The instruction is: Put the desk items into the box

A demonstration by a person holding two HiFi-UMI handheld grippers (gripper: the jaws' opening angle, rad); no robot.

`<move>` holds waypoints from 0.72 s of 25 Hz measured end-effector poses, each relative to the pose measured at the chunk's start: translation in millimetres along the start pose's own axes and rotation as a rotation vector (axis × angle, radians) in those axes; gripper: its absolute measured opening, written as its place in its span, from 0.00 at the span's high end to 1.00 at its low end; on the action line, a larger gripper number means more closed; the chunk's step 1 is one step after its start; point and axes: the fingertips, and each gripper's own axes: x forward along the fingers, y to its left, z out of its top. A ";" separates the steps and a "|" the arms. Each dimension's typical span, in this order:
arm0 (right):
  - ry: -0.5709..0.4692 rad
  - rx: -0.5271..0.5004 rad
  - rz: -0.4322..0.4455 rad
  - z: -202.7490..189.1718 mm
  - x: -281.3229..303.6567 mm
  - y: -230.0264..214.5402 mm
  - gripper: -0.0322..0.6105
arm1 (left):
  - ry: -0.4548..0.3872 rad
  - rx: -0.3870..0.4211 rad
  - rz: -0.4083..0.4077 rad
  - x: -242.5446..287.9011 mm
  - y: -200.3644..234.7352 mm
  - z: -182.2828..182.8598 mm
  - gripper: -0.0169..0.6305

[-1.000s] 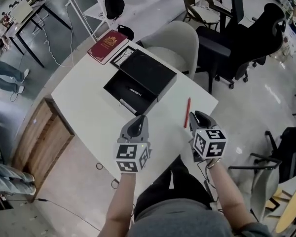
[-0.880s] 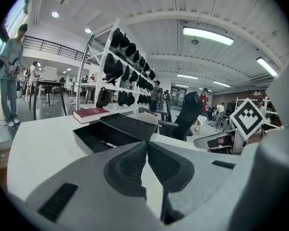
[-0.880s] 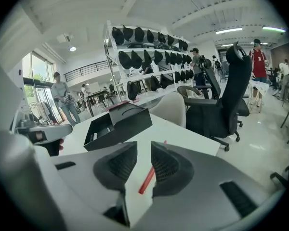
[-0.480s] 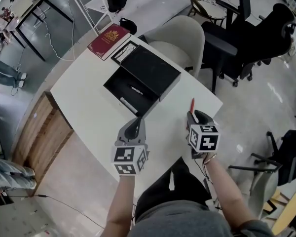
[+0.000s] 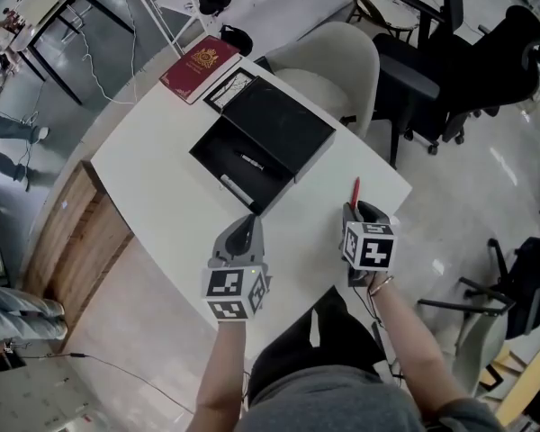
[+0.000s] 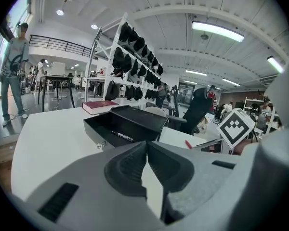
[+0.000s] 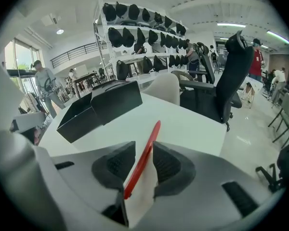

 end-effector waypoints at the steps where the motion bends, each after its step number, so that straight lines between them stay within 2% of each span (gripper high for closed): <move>1: 0.005 -0.005 -0.004 -0.9 0.7 -0.1 0.77 | 0.001 -0.002 0.002 -0.2 0.5 -0.8 0.96; 7: 0.042 -0.035 -0.046 -6.1 5.7 -3.8 0.79 | 0.003 -0.007 0.012 -0.9 6.2 0.0 0.96; 9: 0.040 -0.049 -0.063 -6.0 6.2 -5.6 0.84 | 0.004 -0.009 0.016 -1.2 7.9 0.0 0.96; 18: 0.042 -0.086 -0.065 -6.3 7.9 -5.4 0.85 | 0.007 -0.014 0.020 -0.8 7.1 -3.3 0.96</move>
